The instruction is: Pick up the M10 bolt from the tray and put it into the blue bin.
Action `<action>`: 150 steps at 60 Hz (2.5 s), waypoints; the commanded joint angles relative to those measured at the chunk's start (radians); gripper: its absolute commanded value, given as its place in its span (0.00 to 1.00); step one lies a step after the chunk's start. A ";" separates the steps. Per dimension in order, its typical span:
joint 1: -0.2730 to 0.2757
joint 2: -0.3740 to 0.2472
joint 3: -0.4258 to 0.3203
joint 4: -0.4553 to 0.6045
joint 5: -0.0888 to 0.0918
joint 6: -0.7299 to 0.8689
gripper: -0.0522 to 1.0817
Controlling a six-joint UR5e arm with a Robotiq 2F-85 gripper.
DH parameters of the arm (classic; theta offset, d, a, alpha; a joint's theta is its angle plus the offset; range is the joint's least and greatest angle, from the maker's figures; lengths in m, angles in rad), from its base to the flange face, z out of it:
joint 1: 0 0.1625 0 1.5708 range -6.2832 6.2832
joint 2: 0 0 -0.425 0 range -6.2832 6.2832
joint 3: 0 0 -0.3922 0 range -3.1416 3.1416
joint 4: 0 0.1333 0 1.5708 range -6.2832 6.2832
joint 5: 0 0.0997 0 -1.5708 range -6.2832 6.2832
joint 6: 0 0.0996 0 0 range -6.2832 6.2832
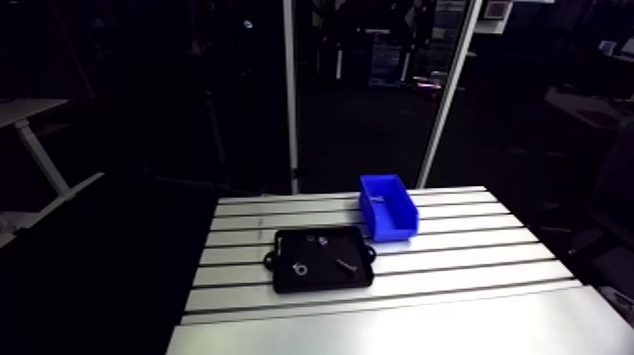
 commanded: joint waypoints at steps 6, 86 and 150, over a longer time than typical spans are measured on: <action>0.010 0.008 0.002 0.001 0.002 -0.084 0.05; 0.053 0.069 0.255 -0.270 -0.018 -0.428 0.05; 0.053 0.119 0.507 -0.539 -0.037 -0.736 0.27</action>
